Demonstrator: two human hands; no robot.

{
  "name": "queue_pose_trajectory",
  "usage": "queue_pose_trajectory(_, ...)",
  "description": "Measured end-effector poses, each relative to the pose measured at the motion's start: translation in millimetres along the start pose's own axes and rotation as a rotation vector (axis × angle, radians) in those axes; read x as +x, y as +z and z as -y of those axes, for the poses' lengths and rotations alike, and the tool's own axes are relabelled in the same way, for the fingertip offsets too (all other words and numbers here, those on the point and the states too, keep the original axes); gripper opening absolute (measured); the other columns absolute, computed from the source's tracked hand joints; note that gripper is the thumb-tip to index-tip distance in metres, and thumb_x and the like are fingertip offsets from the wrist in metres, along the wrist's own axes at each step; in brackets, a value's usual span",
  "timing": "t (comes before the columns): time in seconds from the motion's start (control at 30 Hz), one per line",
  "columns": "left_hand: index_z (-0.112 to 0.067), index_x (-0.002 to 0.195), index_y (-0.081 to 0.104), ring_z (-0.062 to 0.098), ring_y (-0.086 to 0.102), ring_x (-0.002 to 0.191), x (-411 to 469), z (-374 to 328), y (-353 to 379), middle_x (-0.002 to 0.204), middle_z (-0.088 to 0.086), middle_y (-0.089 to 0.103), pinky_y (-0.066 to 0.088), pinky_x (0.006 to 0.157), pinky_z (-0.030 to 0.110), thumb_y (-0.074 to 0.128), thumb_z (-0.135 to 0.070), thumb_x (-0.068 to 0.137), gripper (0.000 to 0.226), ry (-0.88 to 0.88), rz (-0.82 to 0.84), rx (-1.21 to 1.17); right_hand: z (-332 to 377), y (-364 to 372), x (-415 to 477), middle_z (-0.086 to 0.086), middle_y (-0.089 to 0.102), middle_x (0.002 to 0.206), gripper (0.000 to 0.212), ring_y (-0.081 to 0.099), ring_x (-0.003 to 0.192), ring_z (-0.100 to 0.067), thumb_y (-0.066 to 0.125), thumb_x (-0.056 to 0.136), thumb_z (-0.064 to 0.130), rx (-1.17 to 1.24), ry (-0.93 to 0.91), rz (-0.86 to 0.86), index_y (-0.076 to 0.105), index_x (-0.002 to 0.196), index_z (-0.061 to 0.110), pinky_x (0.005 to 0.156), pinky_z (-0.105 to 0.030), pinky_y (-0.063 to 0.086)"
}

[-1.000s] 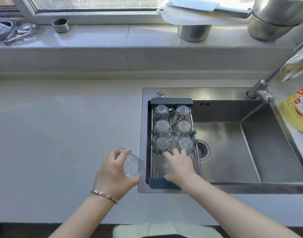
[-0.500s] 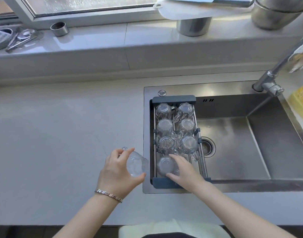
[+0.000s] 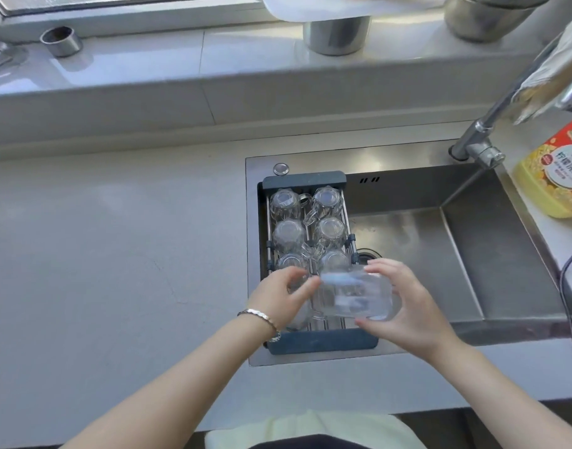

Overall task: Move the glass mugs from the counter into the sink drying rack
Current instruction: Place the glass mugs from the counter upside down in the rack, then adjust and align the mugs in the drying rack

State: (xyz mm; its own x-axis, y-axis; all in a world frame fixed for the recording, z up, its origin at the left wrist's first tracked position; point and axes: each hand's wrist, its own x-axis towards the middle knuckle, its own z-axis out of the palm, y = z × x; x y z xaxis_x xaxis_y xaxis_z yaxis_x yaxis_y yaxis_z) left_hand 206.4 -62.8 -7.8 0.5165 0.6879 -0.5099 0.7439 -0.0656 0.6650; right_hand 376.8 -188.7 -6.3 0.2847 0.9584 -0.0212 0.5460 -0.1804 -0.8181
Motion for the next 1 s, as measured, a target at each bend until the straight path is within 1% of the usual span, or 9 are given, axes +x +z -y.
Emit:
queue_pose_trajectory(0.03, -0.019, 0.122, 0.056, 0.018, 0.058, 0.113, 6, 7, 6, 0.127, 0.0, 0.06, 0.048, 0.098, 0.036, 0.051, -0.047, 0.089, 0.043, 0.068, -0.009, 0.251, -4, 0, -1, 0.017, 0.05, 0.115, 0.064, 0.047, 0.112, 0.005, 0.08, 0.053, 0.024, -0.089, 0.044, 0.038, 0.053, 0.11, 0.036, 0.093, -0.01, 0.037)
queue_pose_trajectory(0.1, -0.018, 0.13, 0.047, 0.023, 0.049, 0.123, 15, 22, 18, 0.139, 0.003, 0.048, 0.043, 0.102, 0.038, 0.054, -0.044, 0.086, 0.051, 0.164, 0.086, 0.656, -8, 6, -2, 0.013, 0.049, 0.112, 0.067, 0.052, 0.107, -0.008, 0.083, 0.055, 0.026, -0.26, 0.142, 0.109, 0.055, 0.115, 0.033, 0.085, -0.017, 0.038)
queue_pose_trajectory(0.2, -0.019, 0.137, 0.033, 0.029, 0.038, 0.13, 21, 38, 33, 0.148, 0.007, 0.032, 0.036, 0.104, 0.044, 0.061, -0.039, 0.084, 0.064, 0.188, 0.236, 0.928, -7, 24, -1, 0.007, 0.048, 0.117, 0.072, 0.052, 0.108, -0.014, 0.078, 0.06, 0.041, -0.361, 0.334, 0.119, 0.048, 0.126, 0.036, 0.082, -0.024, 0.042)
queue_pose_trajectory(0.37, -0.021, 0.137, 0.034, 0.03, 0.04, 0.127, 28, 46, 30, 0.144, 0.008, 0.035, 0.043, 0.099, 0.041, 0.06, -0.029, 0.087, 0.057, 0.199, 0.231, 0.913, -9, 54, 18, -0.002, 0.042, 0.121, 0.075, 0.044, 0.116, -0.023, 0.073, 0.068, 0.042, -0.48, 0.416, 0.127, 0.039, 0.134, 0.034, 0.091, -0.033, 0.044)
queue_pose_trajectory(0.57, -0.022, 0.135, 0.038, 0.03, 0.041, 0.123, 31, 45, 28, 0.14, 0.01, 0.038, 0.046, 0.097, 0.04, 0.058, -0.026, 0.088, 0.051, 0.219, 0.263, 0.875, -20, 80, 29, -0.007, 0.036, 0.133, 0.077, 0.035, 0.124, -0.026, 0.071, 0.073, 0.042, -0.651, 0.303, 0.345, 0.03, 0.139, 0.035, 0.092, -0.034, 0.045)
queue_pose_trajectory(0.67, -0.026, 0.137, 0.037, 0.027, 0.038, 0.126, 30, 52, 27, 0.143, 0.006, 0.036, 0.045, 0.097, 0.038, 0.058, -0.026, 0.088, 0.053, 0.247, 0.254, 0.814, -26, 83, 31, -0.008, 0.035, 0.14, 0.073, 0.032, 0.129, -0.027, 0.069, 0.076, 0.037, -0.61, 0.216, 0.409, 0.033, 0.139, 0.033, 0.092, -0.036, 0.044)
queue_pose_trajectory(0.8, -0.031, 0.141, 0.03, 0.025, 0.032, 0.132, 30, 65, 25, 0.149, 0.001, 0.03, 0.041, 0.105, 0.039, 0.058, -0.026, 0.087, 0.061, 0.275, 0.274, 0.754, -33, 79, 28, -0.009, 0.034, 0.142, 0.071, 0.03, 0.132, -0.026, 0.07, 0.076, 0.034, -0.513, 0.163, 0.407, 0.036, 0.138, 0.031, 0.095, -0.037, 0.044)
queue_pose_trajectory(0.93, -0.027, 0.144, 0.026, 0.021, 0.028, 0.138, 30, 70, 23, 0.153, -0.002, 0.026, 0.034, 0.112, 0.038, 0.058, -0.025, 0.089, 0.063, 0.268, 0.281, 0.713, -42, 77, 23, -0.009, 0.026, 0.145, 0.065, 0.024, 0.136, -0.024, 0.058, 0.082, 0.029, -0.479, 0.213, 0.442, 0.029, 0.14, 0.031, 0.099, -0.036, 0.042)
queue_pose_trajectory(1.0, -0.025, 0.142, 0.03, 0.021, 0.032, 0.136, 29, 68, 21, 0.151, -0.003, 0.03, 0.036, 0.111, 0.037, 0.057, -0.026, 0.088, 0.061, 0.271, 0.267, 0.686, -43, 76, 22, -0.009, 0.023, 0.147, 0.064, 0.022, 0.138, -0.024, 0.054, 0.085, 0.026, -0.484, 0.241, 0.479, 0.025, 0.142, 0.03, 0.104, -0.034, 0.038)
